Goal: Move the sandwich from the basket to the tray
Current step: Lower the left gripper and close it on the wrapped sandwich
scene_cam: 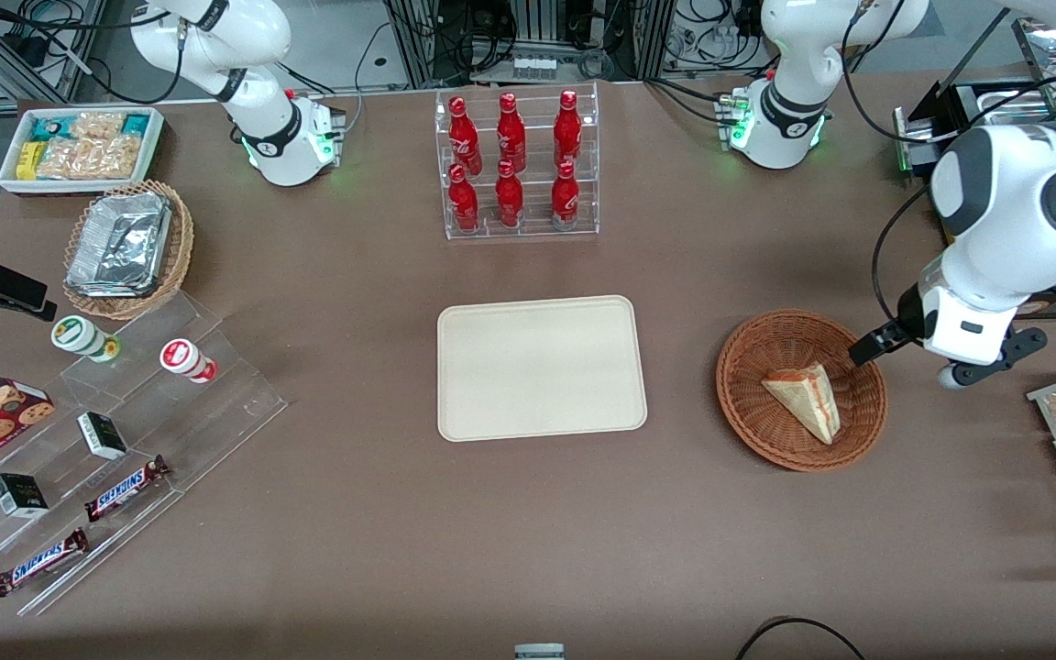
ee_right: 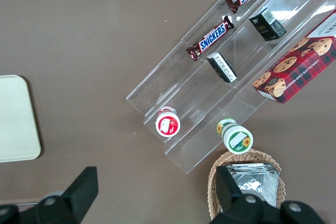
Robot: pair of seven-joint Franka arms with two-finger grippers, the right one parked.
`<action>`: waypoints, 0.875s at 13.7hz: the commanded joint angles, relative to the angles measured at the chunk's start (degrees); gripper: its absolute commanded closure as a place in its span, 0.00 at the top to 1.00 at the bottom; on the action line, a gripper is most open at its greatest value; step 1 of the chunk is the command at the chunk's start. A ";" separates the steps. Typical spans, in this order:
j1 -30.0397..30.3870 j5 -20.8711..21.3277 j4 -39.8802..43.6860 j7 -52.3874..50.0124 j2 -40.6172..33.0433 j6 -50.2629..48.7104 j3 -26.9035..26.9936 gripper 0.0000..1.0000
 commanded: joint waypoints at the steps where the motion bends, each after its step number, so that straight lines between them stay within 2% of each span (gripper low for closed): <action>1: 0.57 -0.03 -8.37 -5.88 -1.99 9.78 -1.62 1.00; 12: 0.48 -0.03 -10.94 -8.17 8.11 23.25 -2.68 1.00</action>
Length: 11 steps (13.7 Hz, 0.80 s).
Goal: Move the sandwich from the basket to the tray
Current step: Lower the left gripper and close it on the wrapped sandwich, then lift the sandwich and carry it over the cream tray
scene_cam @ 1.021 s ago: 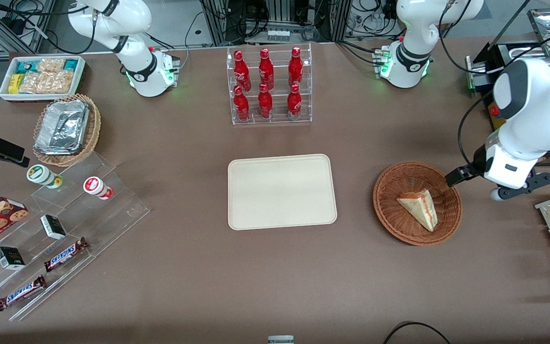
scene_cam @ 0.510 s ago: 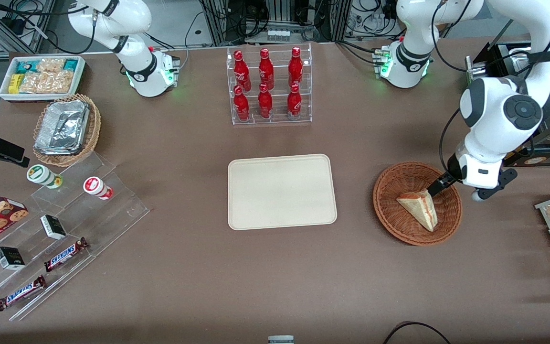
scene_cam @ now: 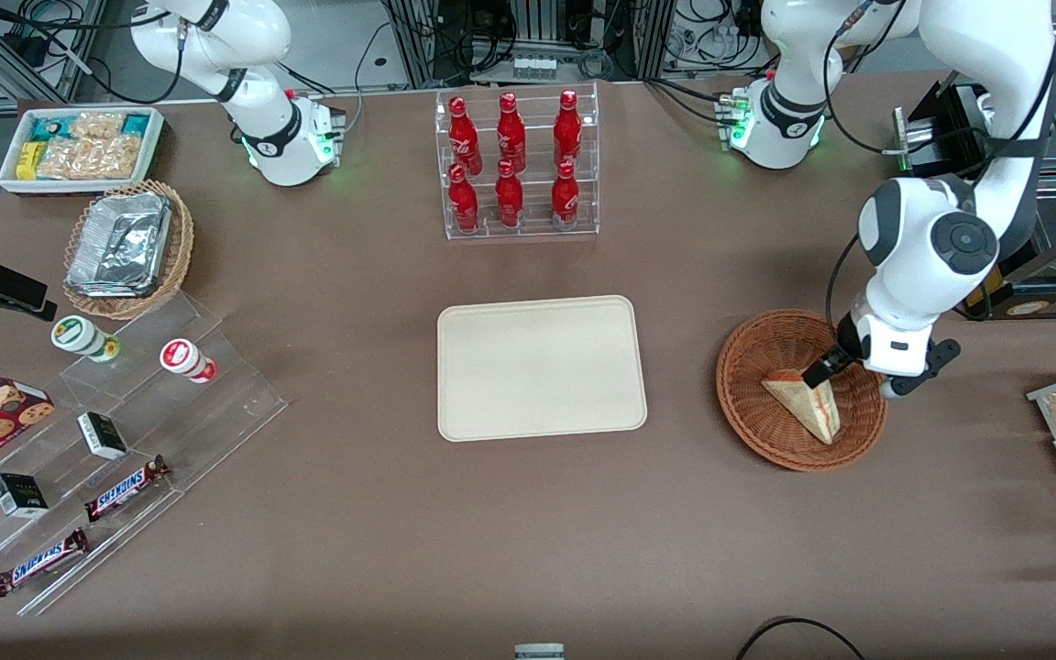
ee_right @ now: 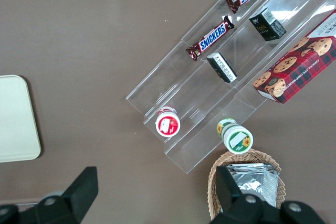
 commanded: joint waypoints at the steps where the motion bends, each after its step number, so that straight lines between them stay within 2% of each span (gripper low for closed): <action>1: 0.49 -0.03 -0.73 -1.59 1.98 3.99 -1.00 1.00; 4: 0.14 -0.03 -0.64 -2.03 4.27 5.32 -0.92 1.00; 5: 0.05 -0.03 -0.47 -2.03 5.06 5.32 -0.92 0.91; 6: 0.05 -0.03 -0.29 -2.03 5.59 5.50 -0.92 0.64; 7: 0.05 -0.03 -0.12 -2.03 6.12 6.19 -0.92 0.27; 8: 0.05 -0.12 0.41 -2.03 6.38 6.46 -0.92 0.00; 11: -0.04 0.32 2.60 -1.59 5.25 5.15 -0.83 0.00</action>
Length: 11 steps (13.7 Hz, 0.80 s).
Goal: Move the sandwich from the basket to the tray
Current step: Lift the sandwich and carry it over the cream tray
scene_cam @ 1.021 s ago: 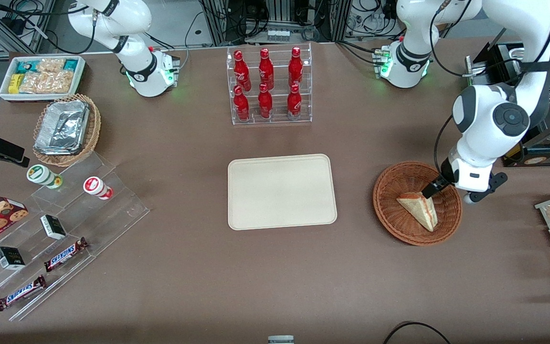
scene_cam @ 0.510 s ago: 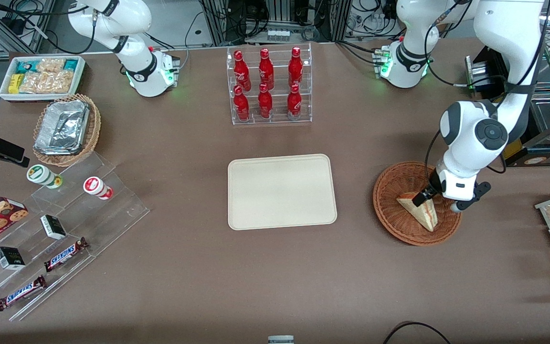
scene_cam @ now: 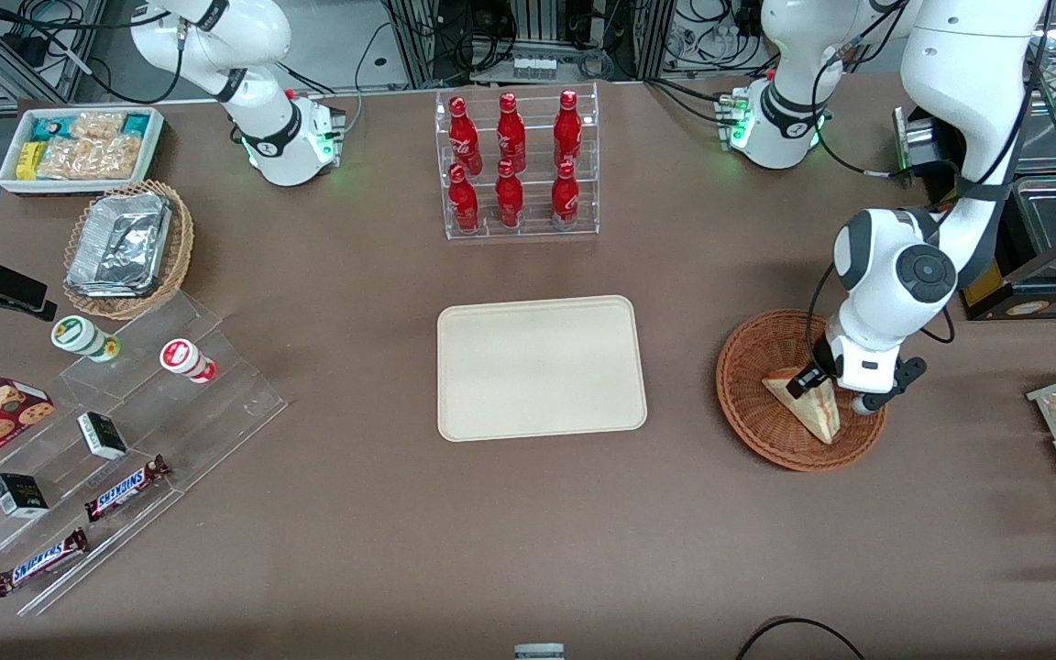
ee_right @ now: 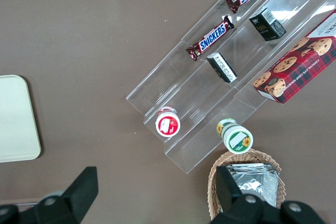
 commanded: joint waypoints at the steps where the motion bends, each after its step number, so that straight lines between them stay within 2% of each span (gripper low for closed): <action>1: -0.09 0.49 2.97 -0.60 -2.47 -3.49 -0.24 0.00; 4: -0.62 5.58 12.96 -0.34 -7.31 -24.09 -0.85 0.00; 7: -5.43 5.68 28.60 -0.86 -6.18 -42.05 -2.61 0.00; 9: -11.92 4.98 33.20 -1.30 -4.08 -44.39 -2.70 0.00; 11: -19.92 5.06 33.74 -4.71 -1.71 -43.69 -2.61 0.00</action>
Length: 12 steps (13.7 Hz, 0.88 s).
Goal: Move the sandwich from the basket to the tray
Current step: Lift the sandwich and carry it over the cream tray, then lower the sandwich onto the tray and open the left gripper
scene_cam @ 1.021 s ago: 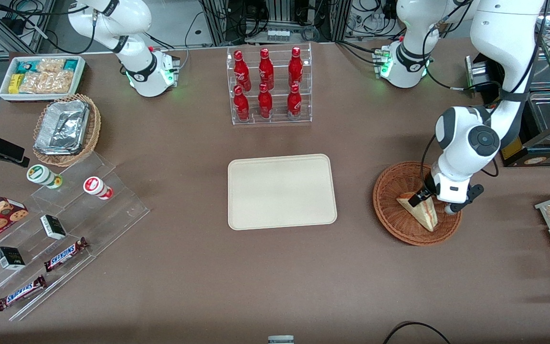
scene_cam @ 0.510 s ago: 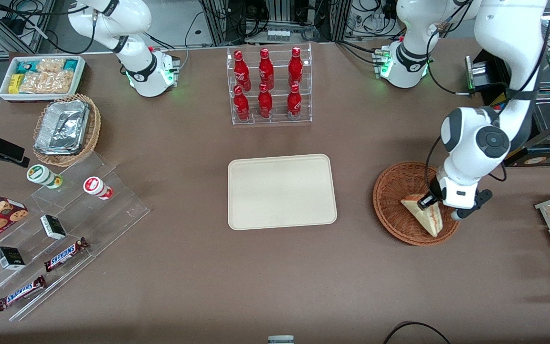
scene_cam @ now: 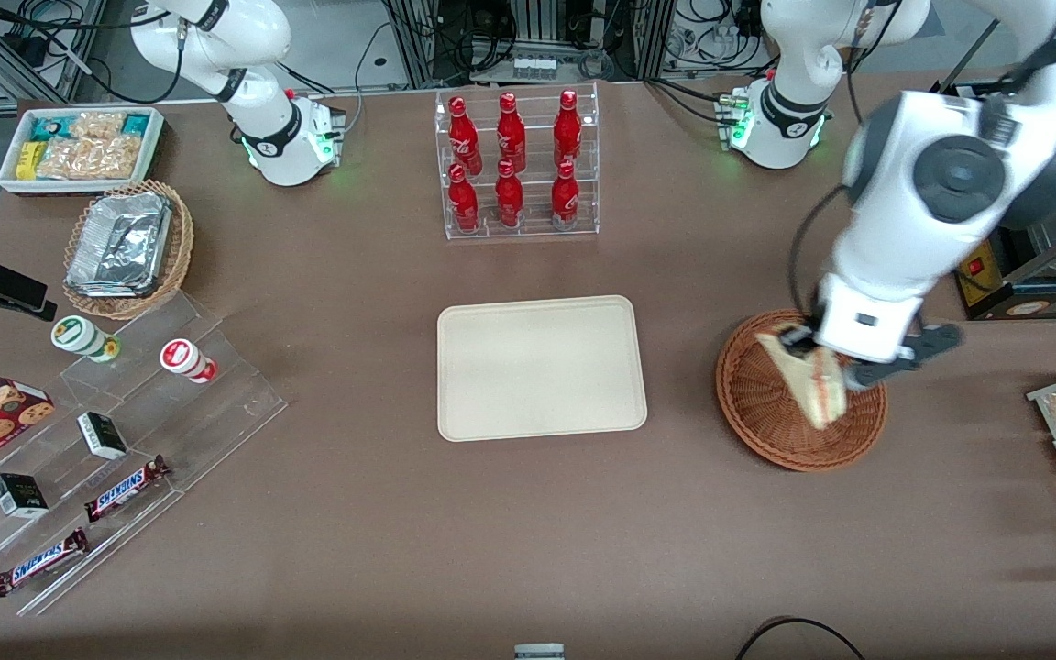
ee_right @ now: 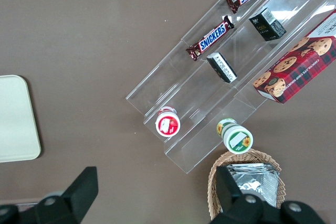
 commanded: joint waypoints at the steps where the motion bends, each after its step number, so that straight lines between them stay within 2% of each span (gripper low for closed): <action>1: -9.24 0.45 3.94 -4.10 6.35 0.04 0.32 0.00; 5: -20.32 0.45 13.59 -5.95 18.03 1.53 0.32 0.00; 12: -27.37 1.15 14.76 -6.04 28.94 13.38 0.32 0.00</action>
